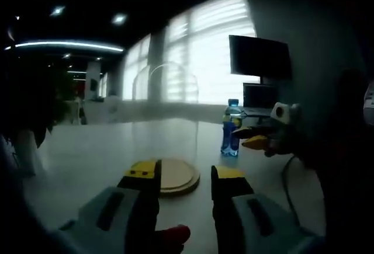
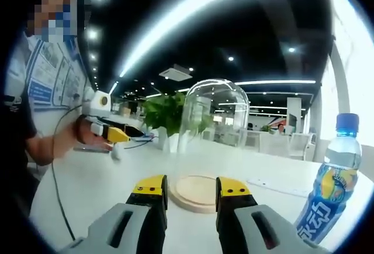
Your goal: Open the cover put in the Mizone put the cover back on
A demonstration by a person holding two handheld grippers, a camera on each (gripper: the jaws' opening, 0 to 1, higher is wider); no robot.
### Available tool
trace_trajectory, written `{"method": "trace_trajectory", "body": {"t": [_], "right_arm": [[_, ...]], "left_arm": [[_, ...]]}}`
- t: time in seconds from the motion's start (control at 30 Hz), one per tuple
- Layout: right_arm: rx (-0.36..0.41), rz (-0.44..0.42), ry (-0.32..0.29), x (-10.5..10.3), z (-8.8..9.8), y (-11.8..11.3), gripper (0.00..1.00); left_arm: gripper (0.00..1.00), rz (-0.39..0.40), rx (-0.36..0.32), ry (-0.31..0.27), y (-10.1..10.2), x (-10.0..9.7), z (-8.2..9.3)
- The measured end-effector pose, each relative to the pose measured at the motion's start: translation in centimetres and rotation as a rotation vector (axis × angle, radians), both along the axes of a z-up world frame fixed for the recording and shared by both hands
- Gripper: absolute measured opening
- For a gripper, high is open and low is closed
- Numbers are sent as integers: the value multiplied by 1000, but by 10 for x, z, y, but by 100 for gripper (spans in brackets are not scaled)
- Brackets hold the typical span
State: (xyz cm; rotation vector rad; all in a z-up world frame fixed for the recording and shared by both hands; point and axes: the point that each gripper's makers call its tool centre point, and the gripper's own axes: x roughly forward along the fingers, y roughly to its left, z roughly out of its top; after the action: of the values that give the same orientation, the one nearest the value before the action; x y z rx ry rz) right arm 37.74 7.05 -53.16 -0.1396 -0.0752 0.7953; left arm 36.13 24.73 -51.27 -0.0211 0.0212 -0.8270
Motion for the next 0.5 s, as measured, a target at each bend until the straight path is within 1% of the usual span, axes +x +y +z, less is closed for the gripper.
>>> {"method": "trace_trajectory", "body": {"t": [0.07, 0.1, 0.17, 0.27, 0.3, 0.4, 0.43, 0.5], "right_arm": [[0, -2, 2, 1, -1, 0, 27], [2, -2, 4, 1, -1, 0, 27], [8, -1, 9, 1, -1, 0, 27], [12, 3, 14, 1, -2, 0, 27], [17, 4, 16, 1, -2, 1, 27], [25, 8, 26, 1, -3, 2, 27], [23, 8, 27, 1, -4, 2, 27], [20, 11, 28, 1, -5, 3, 27]], "left_arm": [[26, -1, -17, 1, -3, -3, 3], [25, -13, -19, -18, -6, -6, 6], [21, -36, -39, -2, -9, -11, 7], [21, -35, -48, -3, -5, -14, 7], [21, -22, -47, -22, -2, -14, 8], [22, 15, -39, -37, 12, -16, 8], [22, 25, -50, -38, 18, -18, 9], [22, 32, -56, -35, 23, -19, 8]]}}
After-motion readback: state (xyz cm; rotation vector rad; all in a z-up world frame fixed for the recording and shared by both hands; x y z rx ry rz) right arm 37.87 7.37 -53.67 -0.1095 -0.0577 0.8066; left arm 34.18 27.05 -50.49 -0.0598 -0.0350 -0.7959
